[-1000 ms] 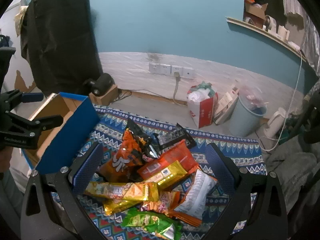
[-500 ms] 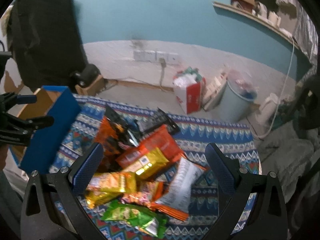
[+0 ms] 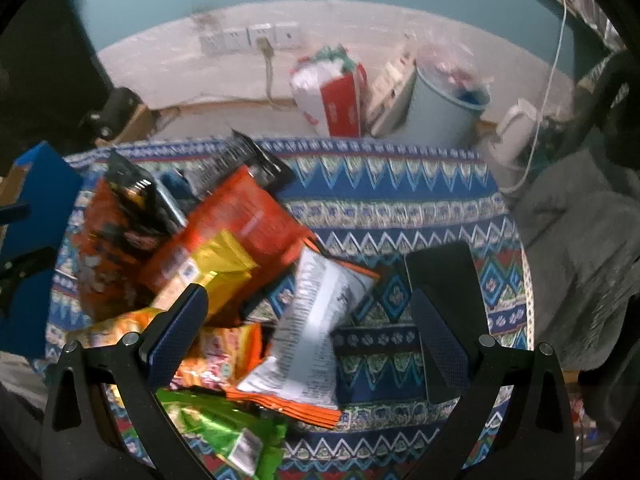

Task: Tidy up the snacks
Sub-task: 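Grasp the orange chip bag with the left tool while the right tool grasps the white chip bag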

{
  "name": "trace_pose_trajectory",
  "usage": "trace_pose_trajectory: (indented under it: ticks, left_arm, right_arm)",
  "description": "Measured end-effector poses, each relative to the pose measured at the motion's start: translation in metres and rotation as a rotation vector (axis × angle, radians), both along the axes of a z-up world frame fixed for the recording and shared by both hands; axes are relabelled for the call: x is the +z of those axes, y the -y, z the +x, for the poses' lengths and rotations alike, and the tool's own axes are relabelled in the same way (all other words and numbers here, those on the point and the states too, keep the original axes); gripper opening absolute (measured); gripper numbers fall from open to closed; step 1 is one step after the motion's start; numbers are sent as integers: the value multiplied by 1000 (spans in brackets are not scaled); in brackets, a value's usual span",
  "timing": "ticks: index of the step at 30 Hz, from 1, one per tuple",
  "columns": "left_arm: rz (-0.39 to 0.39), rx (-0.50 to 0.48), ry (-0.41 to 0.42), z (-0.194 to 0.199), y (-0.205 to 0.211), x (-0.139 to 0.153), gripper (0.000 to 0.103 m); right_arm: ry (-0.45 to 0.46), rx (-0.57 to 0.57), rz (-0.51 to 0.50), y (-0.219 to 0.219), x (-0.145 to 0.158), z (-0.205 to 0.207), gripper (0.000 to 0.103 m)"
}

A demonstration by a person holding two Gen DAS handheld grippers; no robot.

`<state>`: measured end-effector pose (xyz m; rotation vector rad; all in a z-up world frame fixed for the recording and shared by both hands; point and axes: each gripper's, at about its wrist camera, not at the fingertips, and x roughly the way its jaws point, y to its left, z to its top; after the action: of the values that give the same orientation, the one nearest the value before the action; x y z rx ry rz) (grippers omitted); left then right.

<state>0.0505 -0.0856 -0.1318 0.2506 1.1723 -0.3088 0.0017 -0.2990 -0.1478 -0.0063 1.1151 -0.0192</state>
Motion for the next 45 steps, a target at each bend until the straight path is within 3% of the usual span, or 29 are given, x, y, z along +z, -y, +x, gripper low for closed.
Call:
trace_pose_trajectory:
  ticks: [13,15,20,21,23,25,27,32,45]
  left_arm:
    - [88,-43,-80,14,23,-53,100]
    - [98,-50,-84,14,25,-58,92]
    - [54,-56,-146,13,21,-66,55]
    - [57,-54,-142,12,21,-65,54]
    - [58,-58,-124,11,19,-63,43]
    - [53,-61,-115,9,18,-59,41]
    - [50,-53,-103,8,15,-55,38]
    - [70,-47,-63,1,10,-42,36]
    - [71,-7,67,-4,-17,3,36]
  right_arm:
    - [-144,-45,8,16,-53,11,100]
    - [-159,-50,8,18,-59,13,100]
    - [-205,-51,22,21,-78,18,96]
    - [-218,-48,26,21,-84,19,92]
    - [-236,-43,48,20,-90,19,82]
    - [-251,-31,65,19,-95,18,61]
    - [-257,-10,66,15,-98,17,47]
    - [-208,1,23,6,-80,16,40]
    - [-38,24,-8,-18,-11,6,39]
